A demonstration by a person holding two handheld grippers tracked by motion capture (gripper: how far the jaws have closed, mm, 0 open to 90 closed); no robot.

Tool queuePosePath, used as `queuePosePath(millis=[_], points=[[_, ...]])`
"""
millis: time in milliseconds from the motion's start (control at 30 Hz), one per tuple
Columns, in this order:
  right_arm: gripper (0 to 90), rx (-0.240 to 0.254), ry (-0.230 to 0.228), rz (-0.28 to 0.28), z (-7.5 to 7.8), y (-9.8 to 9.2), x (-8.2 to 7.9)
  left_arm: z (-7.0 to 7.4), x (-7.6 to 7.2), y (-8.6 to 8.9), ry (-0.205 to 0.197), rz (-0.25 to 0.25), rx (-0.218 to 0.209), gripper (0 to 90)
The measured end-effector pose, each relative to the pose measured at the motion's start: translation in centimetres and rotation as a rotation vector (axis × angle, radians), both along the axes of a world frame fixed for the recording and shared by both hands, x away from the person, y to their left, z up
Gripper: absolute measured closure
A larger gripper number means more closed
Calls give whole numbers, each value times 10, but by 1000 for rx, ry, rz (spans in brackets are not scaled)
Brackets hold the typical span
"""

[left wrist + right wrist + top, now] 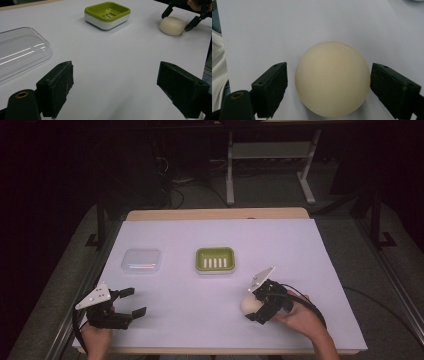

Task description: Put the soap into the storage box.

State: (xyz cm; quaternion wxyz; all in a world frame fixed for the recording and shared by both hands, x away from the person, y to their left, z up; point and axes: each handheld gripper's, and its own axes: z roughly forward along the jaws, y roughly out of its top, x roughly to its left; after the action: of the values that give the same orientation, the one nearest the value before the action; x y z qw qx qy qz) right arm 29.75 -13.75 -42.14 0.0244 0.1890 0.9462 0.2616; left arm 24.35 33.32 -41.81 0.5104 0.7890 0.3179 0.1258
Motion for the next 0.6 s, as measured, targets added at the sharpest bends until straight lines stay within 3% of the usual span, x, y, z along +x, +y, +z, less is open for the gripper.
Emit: queuePosePath(millis=[600], points=[[163,-37,0,0,-8,3,2,0,0,0,1,-2,-2,131]])
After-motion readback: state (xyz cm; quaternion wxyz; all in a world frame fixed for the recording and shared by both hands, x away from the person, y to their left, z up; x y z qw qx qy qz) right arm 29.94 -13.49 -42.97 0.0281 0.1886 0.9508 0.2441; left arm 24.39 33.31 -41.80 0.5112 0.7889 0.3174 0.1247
